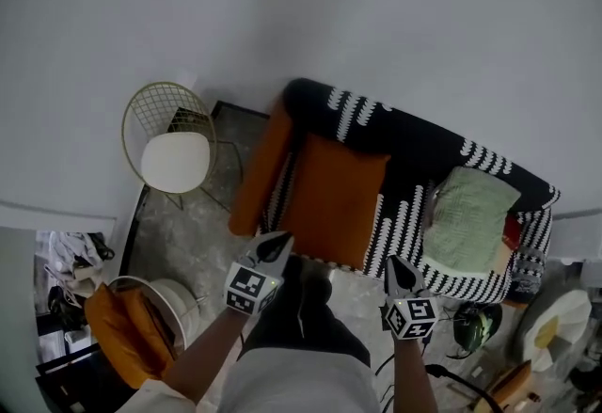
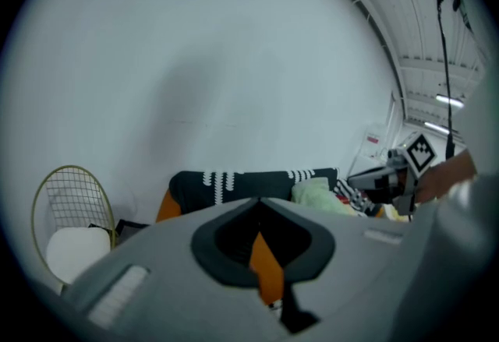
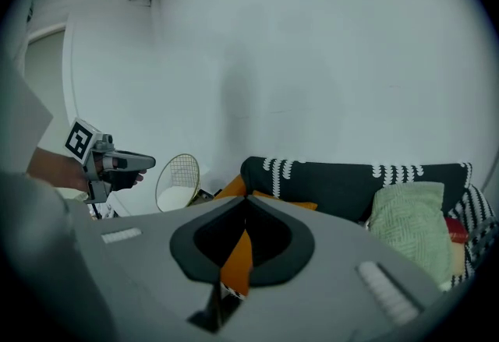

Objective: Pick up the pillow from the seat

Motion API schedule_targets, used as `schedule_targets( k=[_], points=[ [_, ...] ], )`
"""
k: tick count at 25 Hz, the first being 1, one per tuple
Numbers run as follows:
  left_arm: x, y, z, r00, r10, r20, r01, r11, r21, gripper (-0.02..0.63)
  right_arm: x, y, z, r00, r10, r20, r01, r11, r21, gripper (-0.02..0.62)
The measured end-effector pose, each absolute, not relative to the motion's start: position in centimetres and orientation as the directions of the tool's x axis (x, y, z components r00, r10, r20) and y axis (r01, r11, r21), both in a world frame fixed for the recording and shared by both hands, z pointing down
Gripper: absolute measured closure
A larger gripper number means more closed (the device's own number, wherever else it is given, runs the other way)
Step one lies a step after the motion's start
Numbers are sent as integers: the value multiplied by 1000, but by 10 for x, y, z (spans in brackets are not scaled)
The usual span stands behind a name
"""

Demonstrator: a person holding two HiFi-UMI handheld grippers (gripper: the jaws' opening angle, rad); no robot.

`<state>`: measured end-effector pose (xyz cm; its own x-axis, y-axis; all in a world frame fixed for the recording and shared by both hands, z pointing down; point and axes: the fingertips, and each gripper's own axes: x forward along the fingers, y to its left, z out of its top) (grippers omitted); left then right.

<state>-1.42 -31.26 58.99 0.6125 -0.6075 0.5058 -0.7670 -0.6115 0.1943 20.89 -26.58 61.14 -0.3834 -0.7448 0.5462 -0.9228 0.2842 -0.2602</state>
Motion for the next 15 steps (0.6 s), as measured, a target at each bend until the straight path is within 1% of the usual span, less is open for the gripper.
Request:
schedule_targets(
  k=[6, 15],
  points=[
    [-16, -357, 618, 653, -594, 469, -741, -628, 236, 606, 191, -306, 648, -395, -731, 556, -918, 284, -278, 591],
    [-12, -402, 702, 665, -552, 504, -724, -644, 250, 604, 169, -353, 720, -410, -721, 559, -909, 271, -318, 588]
  ],
)
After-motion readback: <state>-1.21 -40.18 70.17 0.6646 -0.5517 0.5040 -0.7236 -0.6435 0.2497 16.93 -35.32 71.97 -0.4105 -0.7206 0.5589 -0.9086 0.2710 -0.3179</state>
